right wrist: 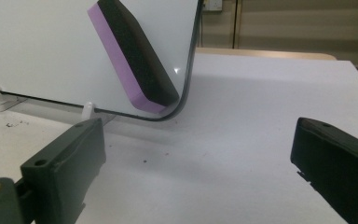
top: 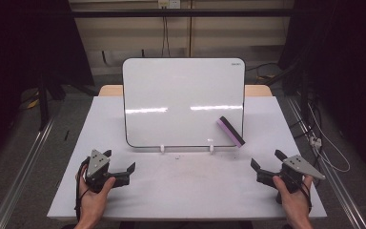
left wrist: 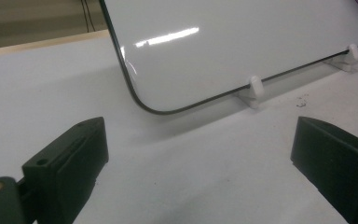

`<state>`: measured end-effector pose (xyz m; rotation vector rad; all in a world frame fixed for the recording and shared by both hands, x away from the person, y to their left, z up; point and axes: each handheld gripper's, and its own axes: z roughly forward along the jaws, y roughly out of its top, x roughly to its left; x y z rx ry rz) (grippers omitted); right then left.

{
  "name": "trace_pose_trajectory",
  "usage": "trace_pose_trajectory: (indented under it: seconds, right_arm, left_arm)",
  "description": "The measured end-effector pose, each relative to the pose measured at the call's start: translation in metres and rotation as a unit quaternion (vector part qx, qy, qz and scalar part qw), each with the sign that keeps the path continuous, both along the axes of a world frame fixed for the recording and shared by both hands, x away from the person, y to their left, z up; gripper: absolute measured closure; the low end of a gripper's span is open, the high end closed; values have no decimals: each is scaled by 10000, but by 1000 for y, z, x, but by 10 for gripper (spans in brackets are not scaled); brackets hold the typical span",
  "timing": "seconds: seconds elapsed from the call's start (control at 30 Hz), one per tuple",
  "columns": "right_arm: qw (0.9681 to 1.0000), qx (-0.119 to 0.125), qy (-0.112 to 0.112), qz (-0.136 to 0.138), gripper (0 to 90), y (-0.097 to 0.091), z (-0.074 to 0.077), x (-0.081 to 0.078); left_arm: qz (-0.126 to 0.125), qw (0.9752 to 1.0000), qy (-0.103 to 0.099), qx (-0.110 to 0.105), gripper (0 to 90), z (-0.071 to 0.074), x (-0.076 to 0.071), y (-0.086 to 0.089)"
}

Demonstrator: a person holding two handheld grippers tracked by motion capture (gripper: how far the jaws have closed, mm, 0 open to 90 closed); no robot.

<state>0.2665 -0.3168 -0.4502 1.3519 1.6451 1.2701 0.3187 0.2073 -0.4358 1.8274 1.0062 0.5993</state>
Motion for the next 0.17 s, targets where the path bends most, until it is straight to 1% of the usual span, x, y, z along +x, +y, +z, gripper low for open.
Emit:
trace_pose_trajectory:
  seconds: [0.07,0.17]
  right_arm:
    - [10000,17,15,69,25,1,0,0]
    - [10000,18,24,63,24,2,0,1]
  left_arm:
    - [14,10000,-25,-9,37,0,-1,0]
    - [64,10000,-4,-23,37,0,0,0]
